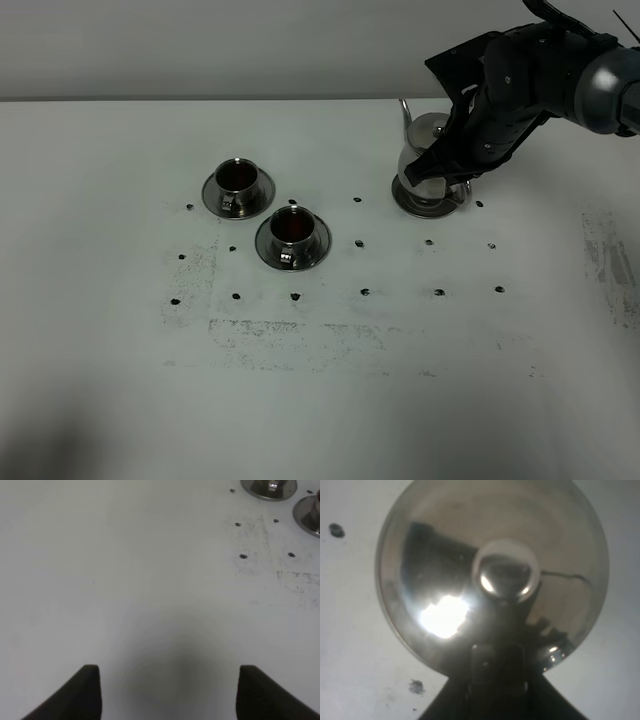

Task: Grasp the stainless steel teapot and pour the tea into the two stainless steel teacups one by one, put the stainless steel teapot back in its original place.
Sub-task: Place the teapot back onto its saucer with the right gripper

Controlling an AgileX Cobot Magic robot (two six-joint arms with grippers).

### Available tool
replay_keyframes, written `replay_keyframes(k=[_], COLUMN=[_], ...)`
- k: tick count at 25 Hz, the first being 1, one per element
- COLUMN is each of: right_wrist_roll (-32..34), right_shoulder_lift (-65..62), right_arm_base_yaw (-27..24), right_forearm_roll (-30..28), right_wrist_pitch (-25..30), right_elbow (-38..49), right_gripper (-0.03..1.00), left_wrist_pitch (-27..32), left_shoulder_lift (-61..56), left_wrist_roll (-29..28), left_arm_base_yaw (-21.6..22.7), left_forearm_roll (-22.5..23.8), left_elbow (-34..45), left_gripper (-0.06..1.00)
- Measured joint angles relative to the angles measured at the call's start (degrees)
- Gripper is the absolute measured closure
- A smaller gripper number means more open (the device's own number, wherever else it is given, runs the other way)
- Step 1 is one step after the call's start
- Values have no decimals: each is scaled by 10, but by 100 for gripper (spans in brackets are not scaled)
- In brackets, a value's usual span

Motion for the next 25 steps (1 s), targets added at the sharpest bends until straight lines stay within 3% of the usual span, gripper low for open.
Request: replay_keyframes(k=[25], right_wrist_roll=[0], right_shoulder_lift=[20], right_arm_base_yaw=[0], right_forearm_roll=[-1], right_wrist_pitch=[-5], right_elbow=[0], right_gripper=[77], left_wrist_pitch=[0], left_shoulder_lift=[0], left_wrist_roll=[0], left_arm_base_yaw=[0], left_forearm_roll=[0], left_elbow=[0], left_gripper=[39])
